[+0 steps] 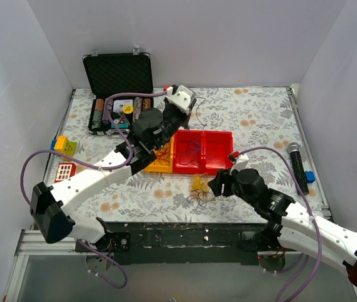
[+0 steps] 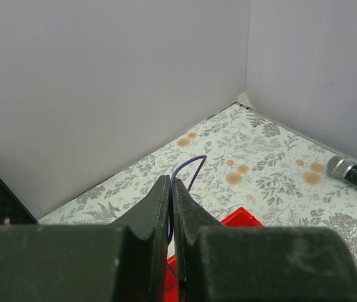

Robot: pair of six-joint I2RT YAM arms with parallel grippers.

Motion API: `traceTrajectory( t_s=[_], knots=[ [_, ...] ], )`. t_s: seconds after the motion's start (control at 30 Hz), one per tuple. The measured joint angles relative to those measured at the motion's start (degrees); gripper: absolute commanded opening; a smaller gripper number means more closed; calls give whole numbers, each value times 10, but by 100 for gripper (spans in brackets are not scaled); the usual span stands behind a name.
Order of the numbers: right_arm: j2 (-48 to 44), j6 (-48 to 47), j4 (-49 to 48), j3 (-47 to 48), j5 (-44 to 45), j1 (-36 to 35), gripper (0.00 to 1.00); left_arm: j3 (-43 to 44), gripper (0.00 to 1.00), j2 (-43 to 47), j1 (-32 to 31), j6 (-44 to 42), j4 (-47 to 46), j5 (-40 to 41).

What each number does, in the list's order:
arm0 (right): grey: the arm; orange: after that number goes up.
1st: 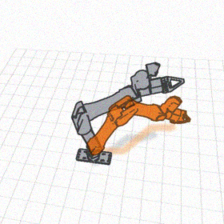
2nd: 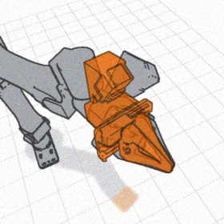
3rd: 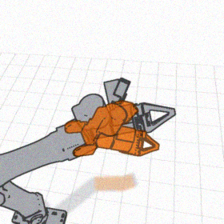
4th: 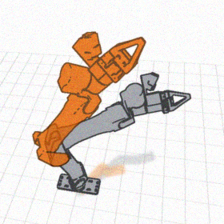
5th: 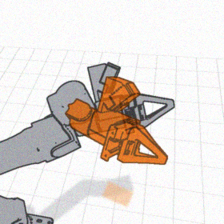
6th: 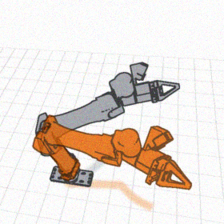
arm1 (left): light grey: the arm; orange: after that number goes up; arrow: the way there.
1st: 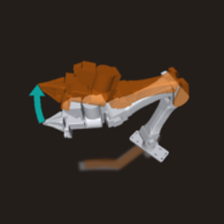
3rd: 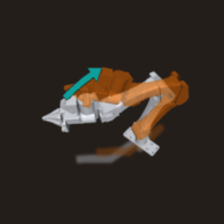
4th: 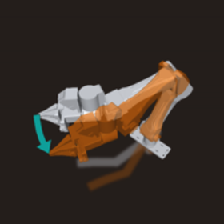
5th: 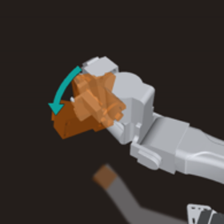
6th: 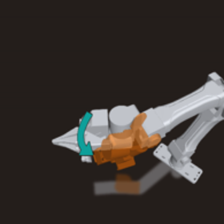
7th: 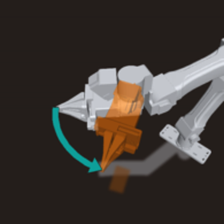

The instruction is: Untangle the cables

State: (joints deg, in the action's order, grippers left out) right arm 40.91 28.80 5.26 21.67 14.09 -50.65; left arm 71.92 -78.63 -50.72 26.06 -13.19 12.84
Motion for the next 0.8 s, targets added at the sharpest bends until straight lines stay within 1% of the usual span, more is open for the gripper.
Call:
traceTrajectory(
  t_s=[0.17, 0.43, 0.8],
  knots=[
    [-16, 0, 10, 0, 10, 0, 67, -10, 0, -3, 9, 10, -12, 4],
    [-16, 9, 16, 0, 22, 0, 67, -11, 0, -41, 48, 37, -14, -2],
    [-27, 13, 26, -9, 27, 0, 66, -22, 0, -40, 49, 53, -19, -17]
  ],
)
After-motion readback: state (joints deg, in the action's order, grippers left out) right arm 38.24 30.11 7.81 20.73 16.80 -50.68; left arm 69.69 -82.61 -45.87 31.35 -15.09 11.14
